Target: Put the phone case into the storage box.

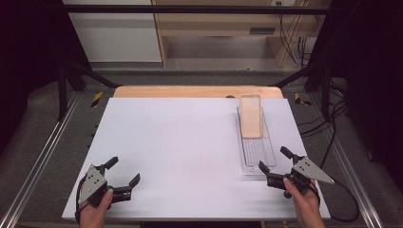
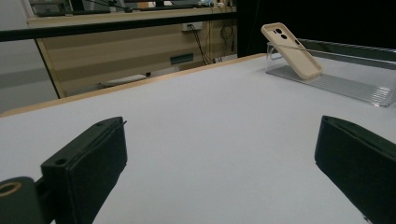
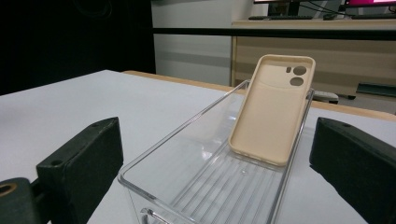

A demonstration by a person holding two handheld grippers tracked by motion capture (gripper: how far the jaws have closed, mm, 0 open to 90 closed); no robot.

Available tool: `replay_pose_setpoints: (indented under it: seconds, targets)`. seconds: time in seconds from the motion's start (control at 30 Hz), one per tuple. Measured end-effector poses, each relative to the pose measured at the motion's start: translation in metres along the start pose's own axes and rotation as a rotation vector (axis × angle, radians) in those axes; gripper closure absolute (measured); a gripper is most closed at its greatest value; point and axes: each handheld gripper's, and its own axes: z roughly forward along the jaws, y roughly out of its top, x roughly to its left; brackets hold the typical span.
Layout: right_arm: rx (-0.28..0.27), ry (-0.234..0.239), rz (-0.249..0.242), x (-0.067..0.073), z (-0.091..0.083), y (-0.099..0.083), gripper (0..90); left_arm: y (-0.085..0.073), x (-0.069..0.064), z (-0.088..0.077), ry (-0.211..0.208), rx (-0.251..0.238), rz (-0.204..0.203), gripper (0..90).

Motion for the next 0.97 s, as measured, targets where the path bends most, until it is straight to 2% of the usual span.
replay_pose_setpoints:
  seconds: [0.23, 0.5, 0.83, 0.97]
  targets:
    - [-0.012, 0.005, -0.006, 0.002, 0.004, -0.001, 3.2, 0.0, 0.0, 0.0, 0.0, -0.003, -0.001, 2.4]
    - [0.012, -0.002, -0.004, 0.0, 0.014, -0.004, 3.4, 0.0, 0.0, 0.0, 0.0, -0.007, -0.001, 2.4]
    - [0.036, -0.037, 0.029, -0.002, 0.027, -0.001, 5.0, 0.001, -0.001, 0.001, -0.003, -0.004, 0.005, 2.4]
    - [0.034, -0.054, 0.057, -0.004, 0.025, 0.001, 5.0, 0.0, -0.001, 0.002, -0.005, -0.003, 0.007, 2.4]
